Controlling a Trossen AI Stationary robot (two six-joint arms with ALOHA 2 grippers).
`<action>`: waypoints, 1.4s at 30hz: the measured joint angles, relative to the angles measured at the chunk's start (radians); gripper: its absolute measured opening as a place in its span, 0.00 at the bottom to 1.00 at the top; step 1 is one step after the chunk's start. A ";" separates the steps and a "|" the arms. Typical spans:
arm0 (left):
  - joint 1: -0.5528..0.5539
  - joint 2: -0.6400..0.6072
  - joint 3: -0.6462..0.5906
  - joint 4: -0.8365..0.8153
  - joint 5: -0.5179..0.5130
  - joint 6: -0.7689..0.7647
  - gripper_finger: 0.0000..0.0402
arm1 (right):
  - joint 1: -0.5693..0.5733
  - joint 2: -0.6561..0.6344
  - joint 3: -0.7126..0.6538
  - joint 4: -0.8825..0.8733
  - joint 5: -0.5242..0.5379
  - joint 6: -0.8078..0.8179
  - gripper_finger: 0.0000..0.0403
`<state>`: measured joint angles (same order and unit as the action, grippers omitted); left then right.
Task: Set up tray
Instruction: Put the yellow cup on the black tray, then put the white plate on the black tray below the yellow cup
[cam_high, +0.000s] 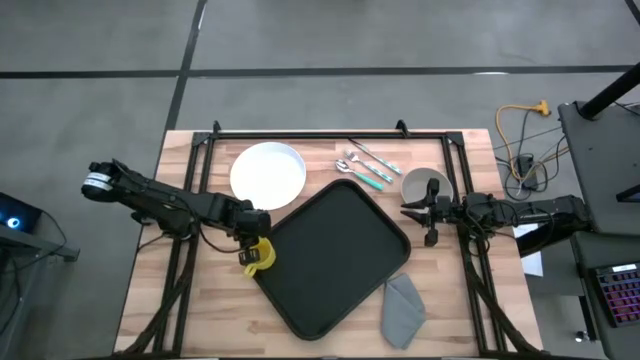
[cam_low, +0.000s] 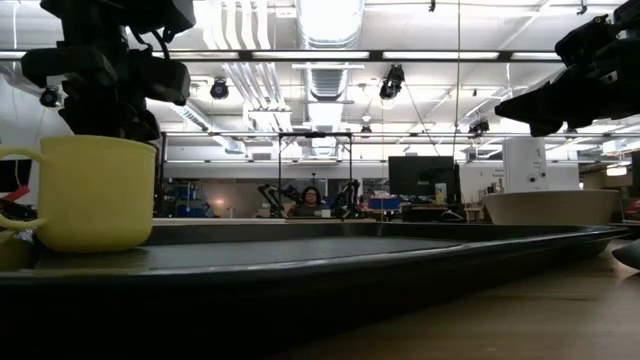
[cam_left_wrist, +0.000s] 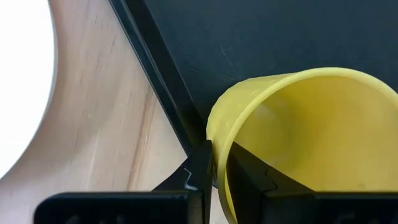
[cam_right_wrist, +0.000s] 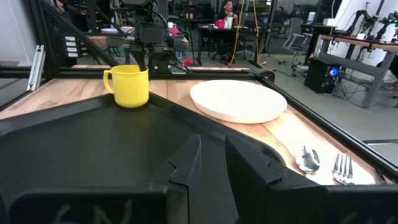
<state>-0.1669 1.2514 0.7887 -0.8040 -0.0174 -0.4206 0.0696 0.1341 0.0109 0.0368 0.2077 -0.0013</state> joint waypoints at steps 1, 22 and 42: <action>0.000 0.000 0.000 0.000 0.000 0.000 0.07 | 0.000 0.000 0.000 0.000 0.000 -0.001 0.17; 0.000 0.001 0.049 -0.039 0.017 0.001 0.20 | 0.000 0.000 0.000 0.000 0.000 0.000 0.17; 0.000 -0.002 0.231 -0.101 0.006 0.088 0.37 | 0.000 0.000 0.000 0.000 0.000 0.000 0.17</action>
<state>-0.1669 1.2490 1.0196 -0.9049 -0.0114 -0.3322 0.0696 0.1337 0.0109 0.0368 0.2077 -0.0018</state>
